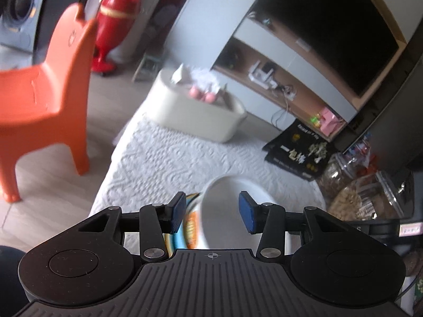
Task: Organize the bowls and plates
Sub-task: 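Open both grippers and release the bowl stack, then grasp the white-and-red foil tray rim with both grippers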
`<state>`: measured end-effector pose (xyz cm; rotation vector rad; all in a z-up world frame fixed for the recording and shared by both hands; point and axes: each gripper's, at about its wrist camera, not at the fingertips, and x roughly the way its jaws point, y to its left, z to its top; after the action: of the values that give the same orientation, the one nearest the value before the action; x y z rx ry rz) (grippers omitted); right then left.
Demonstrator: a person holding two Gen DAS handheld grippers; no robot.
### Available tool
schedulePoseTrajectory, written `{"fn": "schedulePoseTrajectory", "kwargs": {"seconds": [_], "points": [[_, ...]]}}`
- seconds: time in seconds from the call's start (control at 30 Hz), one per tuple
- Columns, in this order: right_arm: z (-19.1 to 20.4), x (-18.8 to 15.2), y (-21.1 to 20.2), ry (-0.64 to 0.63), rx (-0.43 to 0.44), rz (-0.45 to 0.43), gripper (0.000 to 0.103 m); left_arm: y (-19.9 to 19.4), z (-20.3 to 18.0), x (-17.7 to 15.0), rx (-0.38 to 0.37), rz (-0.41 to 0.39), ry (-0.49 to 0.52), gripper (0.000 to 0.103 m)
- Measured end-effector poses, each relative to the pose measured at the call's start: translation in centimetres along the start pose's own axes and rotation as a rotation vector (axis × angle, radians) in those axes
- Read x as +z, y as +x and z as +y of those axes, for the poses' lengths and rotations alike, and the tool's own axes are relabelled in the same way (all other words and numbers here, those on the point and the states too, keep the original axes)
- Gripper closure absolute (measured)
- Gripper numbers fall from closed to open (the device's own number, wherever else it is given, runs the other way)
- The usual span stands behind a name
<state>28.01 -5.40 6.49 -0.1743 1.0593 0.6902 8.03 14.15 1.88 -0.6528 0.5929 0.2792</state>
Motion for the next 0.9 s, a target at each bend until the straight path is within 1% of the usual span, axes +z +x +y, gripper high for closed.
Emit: {"fn": "schedulePoseTrajectory", "kwargs": {"seconds": [0.1, 0.2, 0.3, 0.4, 0.53, 0.6, 0.7, 0.77, 0.83, 0.9], "points": [[-2.6, -1.2, -1.7, 0.017, -0.053, -0.038, 0.048, -0.3, -3.4, -0.3, -0.035, 0.0, 0.061, 0.055], [-5.2, -2.8, -3.3, 0.017, -0.123, -0.077, 0.048, 0.6, -7.2, -1.5, -0.084, 0.035, 0.129, 0.055], [-8.2, -4.6, -5.0, 0.04, -0.163, -0.113, 0.048, 2.6, -11.1, -3.2, -0.139, 0.103, 0.193, 0.055], [-12.0, -6.4, -6.6, 0.097, -0.19, -0.14, 0.048, 5.4, -14.7, -5.3, -0.192, 0.184, 0.256, 0.055], [-17.1, -9.1, -8.5, 0.165, -0.263, -0.171, 0.048, 9.7, -18.3, -8.3, -0.231, 0.299, 0.299, 0.055], [-19.9, -10.3, -8.8, 0.22, -0.295, -0.176, 0.048, 12.2, -20.1, -9.4, -0.244, 0.356, 0.313, 0.055], [-23.9, -12.0, -8.7, 0.313, -0.314, -0.168, 0.048, 15.5, -22.5, -11.2, -0.259, 0.438, 0.319, 0.055], [-26.0, -12.9, -8.1, 0.356, -0.327, -0.155, 0.048, 17.4, -24.0, -12.4, -0.263, 0.465, 0.335, 0.055], [-27.6, -13.5, -7.0, 0.397, -0.315, -0.128, 0.048, 18.9, -25.2, -13.5, -0.232, 0.466, 0.375, 0.055], [-28.5, -13.8, -6.0, 0.425, -0.272, -0.11, 0.048, 20.3, -26.2, -14.4, -0.179, 0.454, 0.42, 0.055]]}}
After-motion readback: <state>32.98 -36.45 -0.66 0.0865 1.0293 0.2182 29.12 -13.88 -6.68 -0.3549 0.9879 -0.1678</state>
